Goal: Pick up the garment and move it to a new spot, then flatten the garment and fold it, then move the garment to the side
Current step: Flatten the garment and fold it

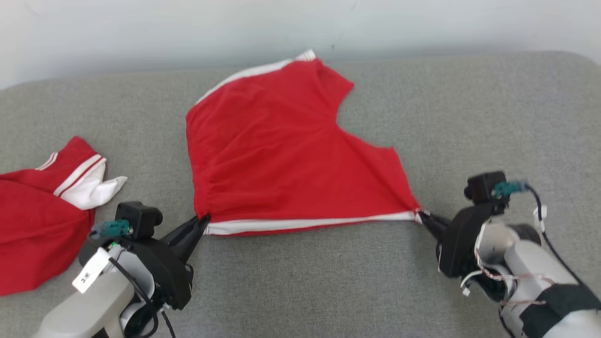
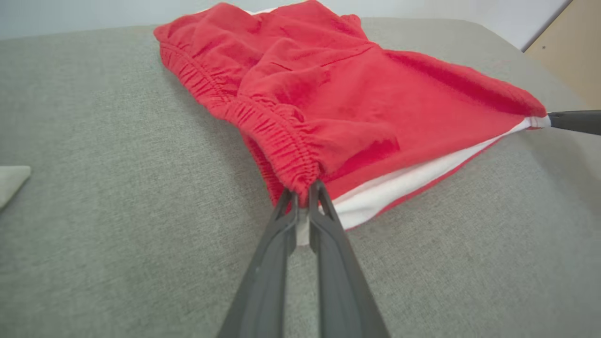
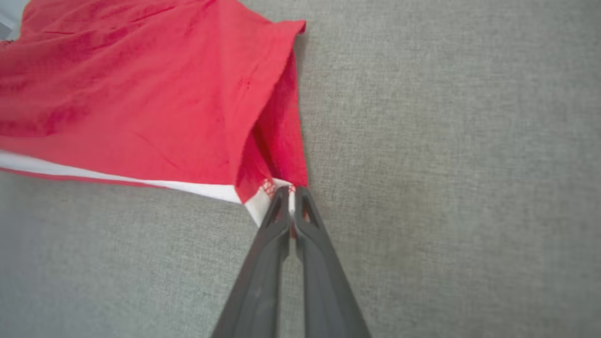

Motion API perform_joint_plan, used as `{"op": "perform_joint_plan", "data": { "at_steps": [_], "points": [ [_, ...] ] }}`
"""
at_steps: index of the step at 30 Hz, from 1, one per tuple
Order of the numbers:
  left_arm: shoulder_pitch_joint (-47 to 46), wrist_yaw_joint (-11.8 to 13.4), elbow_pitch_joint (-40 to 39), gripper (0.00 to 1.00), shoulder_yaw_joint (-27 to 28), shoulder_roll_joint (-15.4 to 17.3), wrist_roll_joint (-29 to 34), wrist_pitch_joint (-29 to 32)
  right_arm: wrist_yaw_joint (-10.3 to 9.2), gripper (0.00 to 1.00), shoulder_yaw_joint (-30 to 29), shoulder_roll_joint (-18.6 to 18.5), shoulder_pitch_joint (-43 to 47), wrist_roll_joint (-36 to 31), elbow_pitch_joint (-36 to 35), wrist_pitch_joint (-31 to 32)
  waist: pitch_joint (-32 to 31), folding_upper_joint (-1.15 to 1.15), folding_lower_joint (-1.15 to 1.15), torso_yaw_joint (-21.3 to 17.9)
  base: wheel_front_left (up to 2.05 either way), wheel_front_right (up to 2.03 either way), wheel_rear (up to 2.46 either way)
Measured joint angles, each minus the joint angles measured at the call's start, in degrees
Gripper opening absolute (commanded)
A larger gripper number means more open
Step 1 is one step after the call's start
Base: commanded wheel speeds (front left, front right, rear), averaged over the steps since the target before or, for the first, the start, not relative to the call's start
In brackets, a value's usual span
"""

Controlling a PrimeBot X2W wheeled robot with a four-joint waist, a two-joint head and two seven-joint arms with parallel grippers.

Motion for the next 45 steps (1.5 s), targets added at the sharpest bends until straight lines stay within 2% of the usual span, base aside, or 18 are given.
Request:
{"op": "perform_joint_plan", "data": {
  "at_steps": [11, 17, 25, 33, 34, 35, 36, 37, 45],
  "points": [
    [6.3, 0.2, 0.3, 0.0, -0.5, -1.1, -0.1, -1.1, 0.0, 0.0, 0.3, -0.8, 7.3, 2.1, -2.1, -2.2, -4.0, -0.01, 0.0, -0.5, 0.0, 0.0, 0.0],
    [9.9, 2.6, -0.4, 0.0, -1.4, -1.3, -0.1, -1.5, 0.18, 0.0, 0.4, -2.3, 13.6, 3.0, -4.0, -3.1, -6.2, -0.01, -0.01, -0.1, 0.0, 0.0, 0.0],
    [11.6, 3.3, -0.6, 0.0, -1.2, -1.1, -1.7, -1.6, 0.18, 0.0, 0.9, -2.4, 14.6, 3.0, -5.5, -2.8, -7.0, -0.01, 0.0, 0.3, 0.0, 0.0, 0.0],
    [13.0, 3.7, -0.1, 0.0, -1.2, -2.6, -2.3, -1.6, -0.11, 0.0, 1.5, -2.4, 15.9, 2.8, -5.5, -2.1, -8.1, -0.01, 0.0, 0.4, 0.0, 0.0, 0.0],
    [13.2, 3.8, 0.0, 0.0, -1.2, -2.7, -2.4, -1.6, -0.15, 0.29, 1.5, -2.4, 16.2, 2.8, -5.5, -2.1, -8.3, -0.01, 0.0, 0.5, 0.0, 0.0, 0.0],
    [13.3, 4.3, 0.1, 0.42, -1.1, -2.8, -2.5, -1.6, -0.15, 1.0, 1.4, -2.4, 16.5, 2.8, -5.6, -2.1, -8.5, -0.01, 0.0, 0.5, 0.0, 0.0, 0.0],
    [13.7, 4.5, 0.1, 0.87, -1.0, -2.8, -2.5, -1.6, -0.18, 1.0, 1.2, -2.4, 16.7, 2.9, -5.7, -2.1, -8.8, -0.01, 0.0, 0.5, 0.0, 0.0, 0.0],
    [14.0, 4.7, 0.2, 1.0, -1.0, -2.8, -2.5, -1.8, -0.46, 1.0, 1.1, -2.4, 16.8, 3.1, -5.7, -2.1, -9.0, -0.01, 0.0, 0.5, 0.0, 0.0, 0.0],
    [16.8, 7.4, -0.9, 1.0, 0.8, -2.1, -2.7, -2.6, -1.55, 1.0, -1.3, -4.5, 19.0, 3.2, -8.6, -4.0, -10.7, -0.01, 0.0, 0.6, 0.0, 0.0, 0.0]
  ]
}}
